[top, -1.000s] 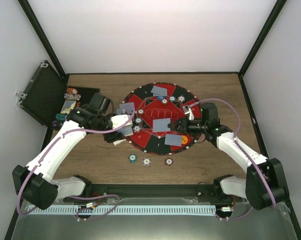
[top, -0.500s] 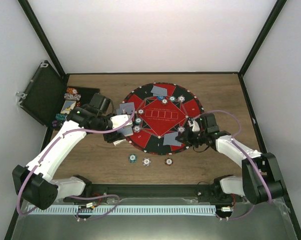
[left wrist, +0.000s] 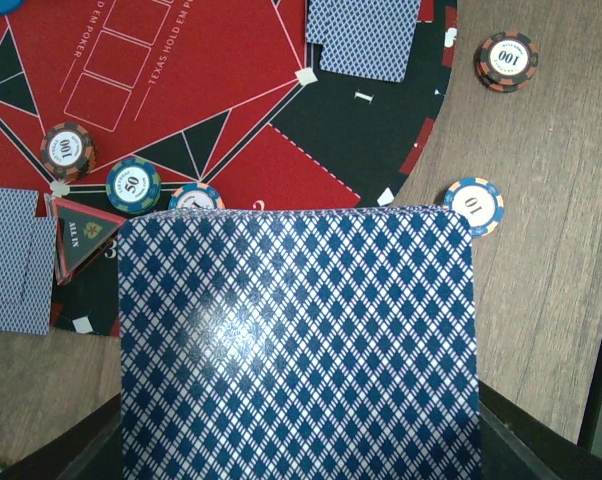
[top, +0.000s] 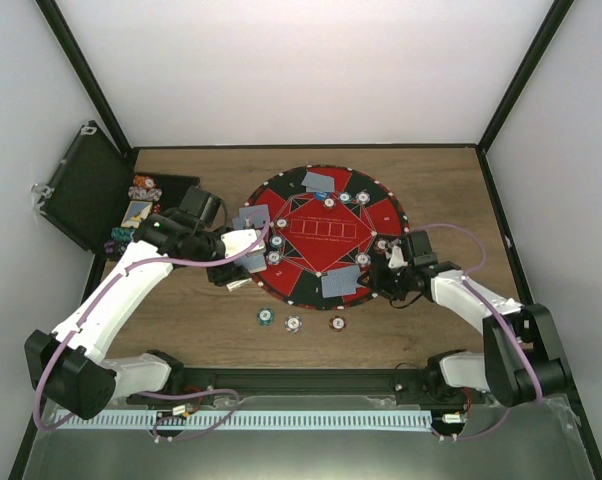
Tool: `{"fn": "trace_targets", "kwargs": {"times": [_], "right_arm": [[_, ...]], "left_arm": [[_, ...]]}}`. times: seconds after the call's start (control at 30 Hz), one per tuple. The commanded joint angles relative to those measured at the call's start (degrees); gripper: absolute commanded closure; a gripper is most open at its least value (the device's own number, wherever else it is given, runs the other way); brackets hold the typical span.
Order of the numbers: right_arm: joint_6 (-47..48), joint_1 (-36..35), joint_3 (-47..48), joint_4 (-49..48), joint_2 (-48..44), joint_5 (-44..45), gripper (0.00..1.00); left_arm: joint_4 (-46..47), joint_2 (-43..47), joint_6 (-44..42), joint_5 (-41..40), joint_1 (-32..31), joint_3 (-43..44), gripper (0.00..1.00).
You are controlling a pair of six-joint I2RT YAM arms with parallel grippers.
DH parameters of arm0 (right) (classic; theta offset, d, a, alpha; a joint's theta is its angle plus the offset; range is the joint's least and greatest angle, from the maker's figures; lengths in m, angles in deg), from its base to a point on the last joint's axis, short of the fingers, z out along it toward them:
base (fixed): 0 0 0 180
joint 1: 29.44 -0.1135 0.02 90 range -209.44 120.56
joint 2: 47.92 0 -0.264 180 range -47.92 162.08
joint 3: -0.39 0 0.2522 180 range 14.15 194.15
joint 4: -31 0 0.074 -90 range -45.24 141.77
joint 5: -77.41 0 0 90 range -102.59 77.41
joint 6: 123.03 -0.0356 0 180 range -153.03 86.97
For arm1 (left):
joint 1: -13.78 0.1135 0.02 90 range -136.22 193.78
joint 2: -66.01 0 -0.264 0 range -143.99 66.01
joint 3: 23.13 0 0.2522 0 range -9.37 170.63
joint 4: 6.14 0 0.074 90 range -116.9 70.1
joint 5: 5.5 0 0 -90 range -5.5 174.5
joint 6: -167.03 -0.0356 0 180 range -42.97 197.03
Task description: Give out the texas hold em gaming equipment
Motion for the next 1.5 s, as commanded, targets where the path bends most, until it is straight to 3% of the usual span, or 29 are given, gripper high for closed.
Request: {"fn": "trace_targets", "kwargs": {"times": [0.0, 0.17, 0.3, 0.43, 0.57, 0.9, 1.47], "right_arm": [[1.3, 0.6, 4.3, 5.7, -3.1, 8.0, 0.58], [0.6, -0.6, 8.2, 7.7, -6.4, 9.4, 0.53], [-3.2, -6.5, 11.7, 4.3, -6.1, 4.2, 0.38], [-10.4, -15.5, 14.3, -6.6, -2.5, -4.8, 0.2], [-16.4, -22.3, 17.4, -20.7, 3.5, -12.1, 0.13], [-19.5, -30.3, 25.9, -29.7, 15.6, -16.8, 0.15], [-22.1, -32.1, 33.5, -35.9, 29.2, -21.9, 0.23]], "left_arm": [[0.1, 0.6, -0.6, 1.4, 0.1, 0.3, 0.9], [0.1, 0.5, -0.6, 1.8, 0.1, 0.3, 0.89], [0.0, 0.6, -0.6, 2.3, 0.1, 0.7, 0.89], [0.0, 0.5, -0.4, 2.7, 0.1, 0.8, 0.89], [-0.2, 0.6, -0.4, 2.5, 0.1, 0.9, 0.89], [-0.8, 0.8, -0.5, 2.6, 0.1, 1.3, 0.89], [-1.6, 0.2, -0.5, 3.2, 0.0, 2.6, 0.89]]}}
